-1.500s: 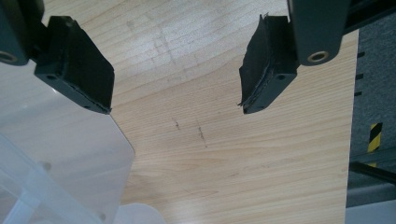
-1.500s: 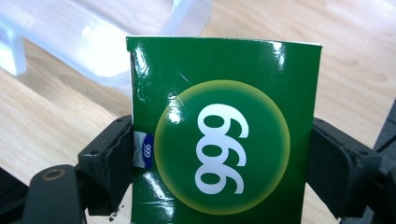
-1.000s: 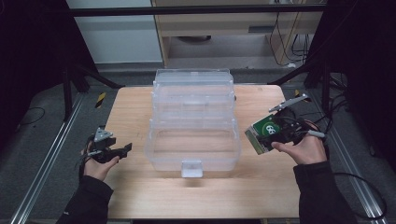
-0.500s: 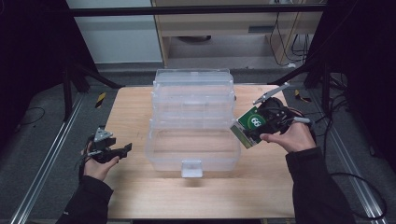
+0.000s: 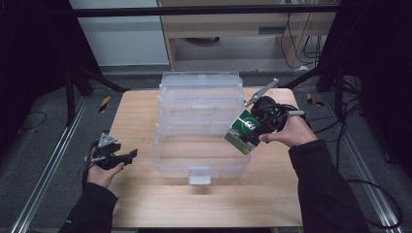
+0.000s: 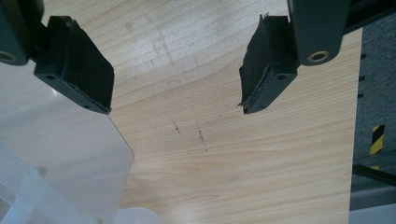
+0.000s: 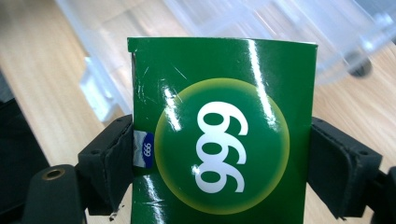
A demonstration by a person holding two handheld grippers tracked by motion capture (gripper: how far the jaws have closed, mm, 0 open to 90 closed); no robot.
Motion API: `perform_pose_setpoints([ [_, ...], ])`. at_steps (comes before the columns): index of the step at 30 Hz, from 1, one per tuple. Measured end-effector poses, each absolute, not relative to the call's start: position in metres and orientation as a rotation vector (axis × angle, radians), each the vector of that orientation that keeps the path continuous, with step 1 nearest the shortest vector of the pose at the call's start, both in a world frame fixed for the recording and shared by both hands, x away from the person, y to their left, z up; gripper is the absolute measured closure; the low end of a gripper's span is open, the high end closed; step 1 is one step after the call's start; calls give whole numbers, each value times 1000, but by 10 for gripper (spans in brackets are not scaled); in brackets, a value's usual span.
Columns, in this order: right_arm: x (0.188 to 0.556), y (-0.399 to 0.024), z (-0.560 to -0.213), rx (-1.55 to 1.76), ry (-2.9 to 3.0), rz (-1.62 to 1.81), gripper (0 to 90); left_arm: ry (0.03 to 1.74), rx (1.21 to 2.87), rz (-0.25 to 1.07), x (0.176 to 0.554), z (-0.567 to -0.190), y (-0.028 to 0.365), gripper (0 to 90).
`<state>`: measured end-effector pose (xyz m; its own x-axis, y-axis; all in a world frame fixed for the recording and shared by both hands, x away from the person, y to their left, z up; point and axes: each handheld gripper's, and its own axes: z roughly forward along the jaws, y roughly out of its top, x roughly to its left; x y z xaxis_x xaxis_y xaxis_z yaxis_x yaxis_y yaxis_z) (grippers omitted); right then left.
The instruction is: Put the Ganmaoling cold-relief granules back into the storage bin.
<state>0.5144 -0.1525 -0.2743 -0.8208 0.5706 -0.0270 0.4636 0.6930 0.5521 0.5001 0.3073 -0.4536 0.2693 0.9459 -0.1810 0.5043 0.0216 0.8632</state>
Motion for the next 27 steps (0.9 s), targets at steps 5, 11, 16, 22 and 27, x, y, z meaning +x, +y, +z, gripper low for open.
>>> perform_pose_setpoints([
  [5, 521, -141, -272, 709, 2746, 798, 181, 1365, 1618, 600, 500, -453, 308, 251],
  [11, 525, -131, -274, 565, 2817, 755, 180, 1365, 1619, 596, 500, -453, 307, 251],
  [16, 527, -124, -279, 477, 2858, 716, 181, 1369, 1623, 593, 500, -454, 308, 250],
  [22, 530, -115, -284, 332, 2913, 673, 181, 1369, 1622, 589, 500, -455, 308, 250],
  [27, 533, -111, -289, 251, 2934, 641, 181, 1368, 1626, 588, 500, -455, 308, 250],
])
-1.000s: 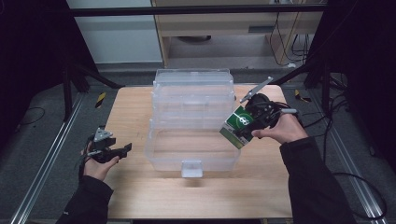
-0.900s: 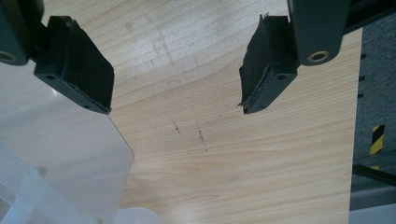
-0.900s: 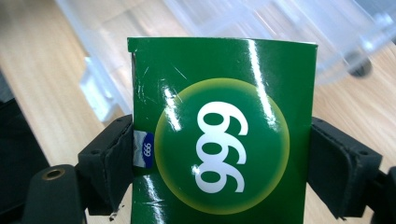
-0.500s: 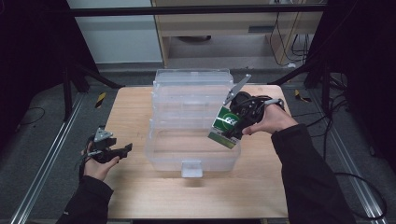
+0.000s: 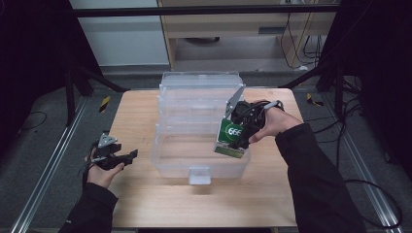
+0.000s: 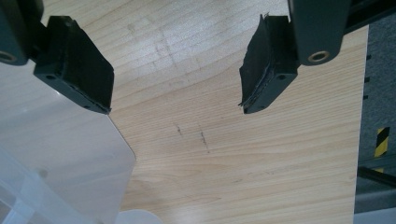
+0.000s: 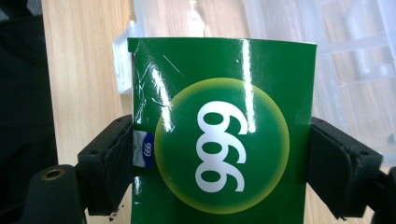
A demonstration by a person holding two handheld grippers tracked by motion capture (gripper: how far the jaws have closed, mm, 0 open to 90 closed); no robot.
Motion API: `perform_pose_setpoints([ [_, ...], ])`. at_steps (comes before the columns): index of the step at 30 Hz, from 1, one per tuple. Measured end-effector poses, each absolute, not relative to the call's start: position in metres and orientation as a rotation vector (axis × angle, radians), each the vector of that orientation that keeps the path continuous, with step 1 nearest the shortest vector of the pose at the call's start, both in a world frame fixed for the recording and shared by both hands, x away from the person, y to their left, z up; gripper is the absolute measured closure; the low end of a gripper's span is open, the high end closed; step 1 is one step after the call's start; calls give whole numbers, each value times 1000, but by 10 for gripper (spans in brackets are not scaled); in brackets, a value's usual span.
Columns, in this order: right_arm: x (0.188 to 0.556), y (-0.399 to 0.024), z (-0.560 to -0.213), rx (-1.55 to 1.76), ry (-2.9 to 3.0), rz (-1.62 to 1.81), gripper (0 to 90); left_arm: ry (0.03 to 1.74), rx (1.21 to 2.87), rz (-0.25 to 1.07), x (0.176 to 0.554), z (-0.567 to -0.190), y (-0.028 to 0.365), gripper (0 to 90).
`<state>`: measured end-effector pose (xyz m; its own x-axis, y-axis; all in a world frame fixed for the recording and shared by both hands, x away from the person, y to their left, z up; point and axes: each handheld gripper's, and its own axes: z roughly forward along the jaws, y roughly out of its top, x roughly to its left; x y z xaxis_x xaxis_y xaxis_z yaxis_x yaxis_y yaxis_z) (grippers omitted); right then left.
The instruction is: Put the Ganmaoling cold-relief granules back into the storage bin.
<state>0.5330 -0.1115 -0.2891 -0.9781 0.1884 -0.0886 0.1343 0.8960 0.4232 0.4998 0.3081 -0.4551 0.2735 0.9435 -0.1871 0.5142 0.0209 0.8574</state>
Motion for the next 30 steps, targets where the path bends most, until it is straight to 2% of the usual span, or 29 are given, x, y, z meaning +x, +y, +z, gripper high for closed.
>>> perform_pose_setpoints([
  [30, 542, -103, -326, -18, 2999, 404, 180, 1371, 1634, 586, 500, -456, 308, 248],
])
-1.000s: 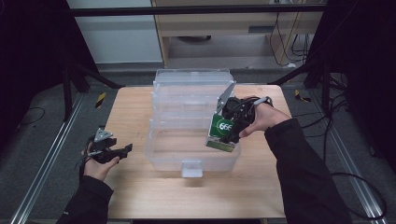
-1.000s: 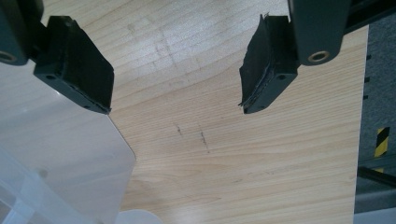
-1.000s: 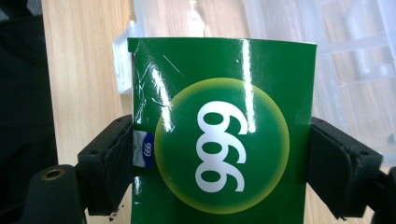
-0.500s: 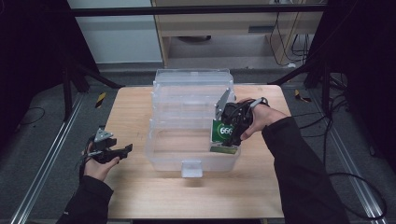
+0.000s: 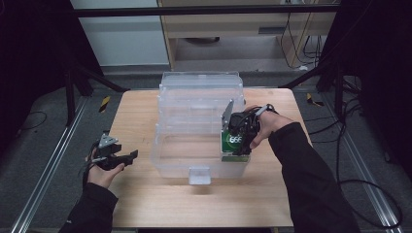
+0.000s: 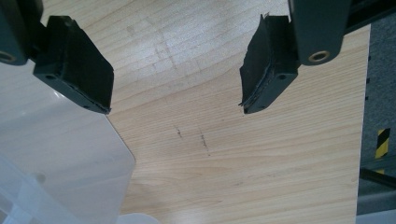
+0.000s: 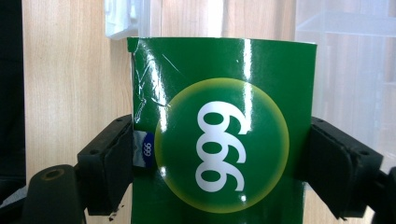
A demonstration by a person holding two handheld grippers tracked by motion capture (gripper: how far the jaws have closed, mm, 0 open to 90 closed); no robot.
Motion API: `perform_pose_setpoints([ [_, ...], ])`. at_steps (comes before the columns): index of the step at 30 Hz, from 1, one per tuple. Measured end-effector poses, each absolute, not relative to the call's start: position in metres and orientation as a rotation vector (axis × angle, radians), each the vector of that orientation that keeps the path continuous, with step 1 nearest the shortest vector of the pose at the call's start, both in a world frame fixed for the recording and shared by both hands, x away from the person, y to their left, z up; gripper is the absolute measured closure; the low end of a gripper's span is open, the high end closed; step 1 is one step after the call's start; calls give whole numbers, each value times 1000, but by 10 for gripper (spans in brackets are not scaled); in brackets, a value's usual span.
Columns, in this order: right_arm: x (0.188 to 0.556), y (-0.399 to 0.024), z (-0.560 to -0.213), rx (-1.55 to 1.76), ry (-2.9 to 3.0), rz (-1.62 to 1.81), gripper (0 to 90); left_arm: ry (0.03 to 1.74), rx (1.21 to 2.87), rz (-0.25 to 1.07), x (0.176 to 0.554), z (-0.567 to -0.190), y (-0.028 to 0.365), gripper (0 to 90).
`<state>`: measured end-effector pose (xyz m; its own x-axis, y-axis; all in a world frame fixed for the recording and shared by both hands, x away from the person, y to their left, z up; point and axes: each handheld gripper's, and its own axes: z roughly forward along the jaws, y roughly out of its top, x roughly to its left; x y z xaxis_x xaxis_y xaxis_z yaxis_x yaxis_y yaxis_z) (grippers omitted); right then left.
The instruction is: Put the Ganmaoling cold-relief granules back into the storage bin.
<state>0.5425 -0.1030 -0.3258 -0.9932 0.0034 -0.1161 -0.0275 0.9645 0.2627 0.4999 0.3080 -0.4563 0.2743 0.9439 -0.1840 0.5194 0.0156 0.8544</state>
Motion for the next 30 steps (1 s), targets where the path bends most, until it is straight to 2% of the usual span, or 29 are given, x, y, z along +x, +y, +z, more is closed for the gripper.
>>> perform_pose_setpoints([
  [30, 544, -93, -354, -65, 3017, 305, 178, 1365, 1644, 585, 500, -458, 307, 247],
])
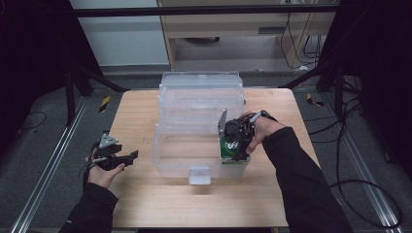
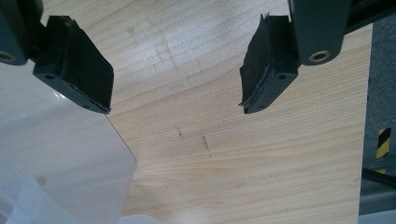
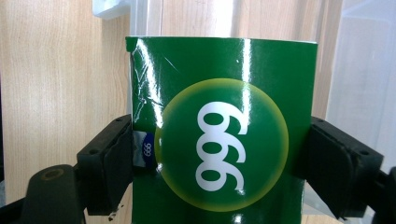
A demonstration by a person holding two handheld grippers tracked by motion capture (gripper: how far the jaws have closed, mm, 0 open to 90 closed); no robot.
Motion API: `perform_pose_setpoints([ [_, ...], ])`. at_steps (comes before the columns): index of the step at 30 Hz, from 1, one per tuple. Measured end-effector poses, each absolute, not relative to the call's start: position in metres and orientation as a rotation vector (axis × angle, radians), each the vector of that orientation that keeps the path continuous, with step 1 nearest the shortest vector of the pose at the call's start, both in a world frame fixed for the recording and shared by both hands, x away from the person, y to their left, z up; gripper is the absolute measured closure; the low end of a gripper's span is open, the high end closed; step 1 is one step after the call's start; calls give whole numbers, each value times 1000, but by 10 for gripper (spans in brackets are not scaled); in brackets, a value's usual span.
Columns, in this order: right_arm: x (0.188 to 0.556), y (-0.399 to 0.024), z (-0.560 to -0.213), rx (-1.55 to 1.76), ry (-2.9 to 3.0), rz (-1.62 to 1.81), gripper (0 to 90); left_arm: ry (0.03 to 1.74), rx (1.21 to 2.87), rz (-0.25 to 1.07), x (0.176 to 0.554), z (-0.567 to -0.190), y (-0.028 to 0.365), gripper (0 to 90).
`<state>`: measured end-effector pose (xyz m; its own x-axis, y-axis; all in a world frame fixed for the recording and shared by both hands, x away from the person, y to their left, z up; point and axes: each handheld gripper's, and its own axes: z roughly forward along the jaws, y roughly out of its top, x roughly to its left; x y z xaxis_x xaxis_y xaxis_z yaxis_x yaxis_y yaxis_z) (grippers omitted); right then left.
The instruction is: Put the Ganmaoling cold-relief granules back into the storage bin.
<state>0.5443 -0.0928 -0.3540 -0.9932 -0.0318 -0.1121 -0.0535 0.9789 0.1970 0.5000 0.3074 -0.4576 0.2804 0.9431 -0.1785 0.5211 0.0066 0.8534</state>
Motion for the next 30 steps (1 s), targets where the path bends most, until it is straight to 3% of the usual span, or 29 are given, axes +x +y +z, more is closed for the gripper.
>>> perform_pose_setpoints([
  [30, 550, -89, -378, -32, 3049, 273, 173, 1361, 1661, 585, 500, -459, 305, 247],
])
